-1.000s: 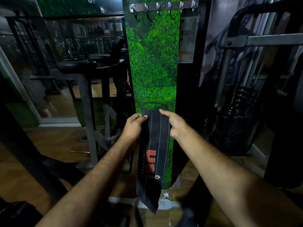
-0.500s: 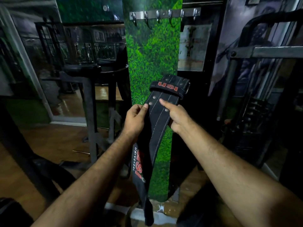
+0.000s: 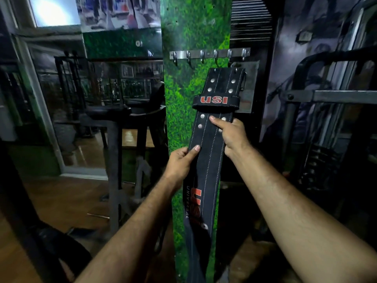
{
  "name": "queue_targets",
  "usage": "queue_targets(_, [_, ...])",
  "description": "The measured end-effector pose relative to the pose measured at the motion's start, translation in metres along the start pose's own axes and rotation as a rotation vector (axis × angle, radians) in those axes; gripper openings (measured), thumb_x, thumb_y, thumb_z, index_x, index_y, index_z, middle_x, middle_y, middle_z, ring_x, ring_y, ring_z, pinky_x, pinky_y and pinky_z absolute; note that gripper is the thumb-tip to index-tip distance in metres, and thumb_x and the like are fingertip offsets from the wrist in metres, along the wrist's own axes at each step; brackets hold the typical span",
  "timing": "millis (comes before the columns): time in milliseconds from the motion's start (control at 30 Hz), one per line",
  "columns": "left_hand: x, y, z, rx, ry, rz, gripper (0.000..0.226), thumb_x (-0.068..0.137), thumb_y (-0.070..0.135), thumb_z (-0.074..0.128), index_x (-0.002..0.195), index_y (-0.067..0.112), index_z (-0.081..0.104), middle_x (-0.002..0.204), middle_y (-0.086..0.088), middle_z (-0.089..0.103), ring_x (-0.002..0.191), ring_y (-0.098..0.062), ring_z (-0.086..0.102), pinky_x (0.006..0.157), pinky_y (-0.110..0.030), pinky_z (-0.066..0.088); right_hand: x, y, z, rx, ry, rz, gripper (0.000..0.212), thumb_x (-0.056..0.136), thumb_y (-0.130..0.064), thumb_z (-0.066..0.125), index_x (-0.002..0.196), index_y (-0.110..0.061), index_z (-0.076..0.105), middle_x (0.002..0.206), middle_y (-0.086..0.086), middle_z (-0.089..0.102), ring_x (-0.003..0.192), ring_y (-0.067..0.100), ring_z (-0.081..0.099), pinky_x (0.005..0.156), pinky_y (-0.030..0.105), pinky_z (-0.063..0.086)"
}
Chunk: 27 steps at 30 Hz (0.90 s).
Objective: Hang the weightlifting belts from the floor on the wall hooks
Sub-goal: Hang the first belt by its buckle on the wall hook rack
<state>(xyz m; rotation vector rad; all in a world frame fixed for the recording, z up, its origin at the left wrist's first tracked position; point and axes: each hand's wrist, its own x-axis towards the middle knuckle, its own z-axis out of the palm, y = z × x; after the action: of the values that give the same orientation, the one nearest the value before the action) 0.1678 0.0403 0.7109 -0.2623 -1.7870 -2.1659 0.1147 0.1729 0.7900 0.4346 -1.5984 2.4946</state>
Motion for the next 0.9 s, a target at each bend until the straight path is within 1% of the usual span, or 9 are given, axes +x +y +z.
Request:
queue_targets(67, [-0.001, -0.006, -0.006, 0.013, 0.015, -0.008, 0.02, 0.096, 0.017, 0.061, 0.094, 0.0, 0.069, 0.08, -0.007, 0.076, 0.067, -0.013, 0.07, 0.063, -0.025, 0.059, 0.002, 0.005, 0.006, 0.001, 0.05, -0.016, 0.028, 0.079, 0.0, 0.076, 0.105, 0.006, 0.07, 0.101, 0.024, 0.074, 0.086, 0.035, 0.072, 0.08, 0.053, 0.061])
queue_targets(200, [-0.017, -0.035, -0.022, 0.11, 0.05, -0.063, 0.028, 0.096, 0.024, 0.061, 0.088, -0.002, 0.069, 0.075, -0.006, 0.074, 0.062, -0.012, 0.066, 0.058, -0.023, 0.055, 0.006, 0.008, 0.01, -0.024, 0.149, -0.073, 0.021, 0.078, 0.001, 0.077, 0.099, 0.0, 0.071, 0.087, 0.011, 0.075, 0.073, 0.022, 0.071, 0.071, 0.037, 0.061])
queue_targets(333, [-0.031, -0.065, -0.044, 0.146, 0.054, -0.134, 0.04, 0.094, 0.033, 0.064, 0.086, -0.006, 0.068, 0.083, -0.018, 0.073, 0.074, -0.025, 0.064, 0.068, -0.033, 0.051, 0.012, 0.018, 0.012, -0.054, 0.204, -0.114, 0.015, 0.075, -0.004, 0.081, 0.084, -0.01, 0.071, 0.087, 0.01, 0.075, 0.079, 0.025, 0.071, 0.079, 0.049, 0.061])
queue_targets(467, [-0.04, -0.074, -0.066, 0.162, 0.083, -0.219, 0.06, 0.073, 0.061, 0.072, 0.079, 0.001, 0.066, 0.077, -0.022, 0.065, 0.06, -0.022, 0.056, 0.055, -0.028, 0.044, 0.006, 0.03, 0.021, -0.089, 0.215, -0.148, 0.016, 0.075, -0.006, 0.082, 0.075, -0.014, 0.068, 0.081, 0.004, 0.074, 0.076, 0.021, 0.069, 0.081, 0.049, 0.06])
queue_targets(533, [-0.038, -0.07, -0.074, 0.206, 0.077, -0.238, 0.07, 0.063, 0.072, 0.074, 0.082, 0.005, 0.066, 0.075, -0.021, 0.063, 0.061, -0.023, 0.054, 0.056, -0.032, 0.042, 0.005, 0.031, 0.02, -0.077, 0.188, -0.134, 0.015, 0.077, -0.005, 0.081, 0.078, -0.014, 0.069, 0.082, 0.003, 0.074, 0.078, 0.021, 0.07, 0.083, 0.047, 0.06])
queue_targets(633, [-0.029, -0.038, -0.069, 0.198, 0.076, -0.227, 0.053, 0.085, 0.06, 0.063, 0.079, 0.007, 0.068, 0.074, -0.019, 0.065, 0.061, -0.028, 0.063, 0.059, -0.035, 0.05, 0.009, 0.022, 0.023, -0.009, 0.109, -0.032, 0.02, 0.075, -0.012, 0.083, 0.092, -0.008, 0.072, 0.093, 0.012, 0.078, 0.09, 0.03, 0.075, 0.084, 0.053, 0.06])
queue_targets(700, [-0.013, -0.005, -0.056, 0.128, 0.047, -0.143, 0.047, 0.098, 0.045, 0.052, 0.096, 0.004, 0.074, 0.093, -0.016, 0.075, 0.083, -0.029, 0.074, 0.076, -0.036, 0.059, 0.006, 0.018, 0.027, 0.003, 0.064, 0.034, 0.024, 0.076, -0.013, 0.083, 0.096, -0.008, 0.072, 0.097, 0.015, 0.078, 0.094, 0.034, 0.074, 0.08, 0.054, 0.061])
queue_targets(767, [0.005, 0.028, -0.04, 0.036, 0.023, -0.053, 0.041, 0.101, 0.036, 0.049, 0.109, 0.003, 0.072, 0.11, -0.015, 0.074, 0.104, -0.027, 0.071, 0.093, -0.037, 0.056, 0.001, 0.02, 0.031, 0.005, 0.025, 0.069, 0.023, 0.077, -0.013, 0.083, 0.097, -0.007, 0.072, 0.098, 0.018, 0.077, 0.092, 0.036, 0.074, 0.075, 0.056, 0.061])
queue_targets(900, [0.019, 0.049, -0.02, 0.065, 0.024, 0.077, 0.038, 0.101, 0.027, 0.052, 0.114, -0.005, 0.066, 0.115, -0.022, 0.071, 0.109, -0.034, 0.067, 0.099, -0.043, 0.053, -0.005, 0.015, 0.034, 0.131, 0.036, 0.051, 0.029, 0.078, -0.011, 0.081, 0.103, -0.003, 0.07, 0.09, 0.017, 0.075, 0.079, 0.034, 0.074, 0.074, 0.057, 0.061])
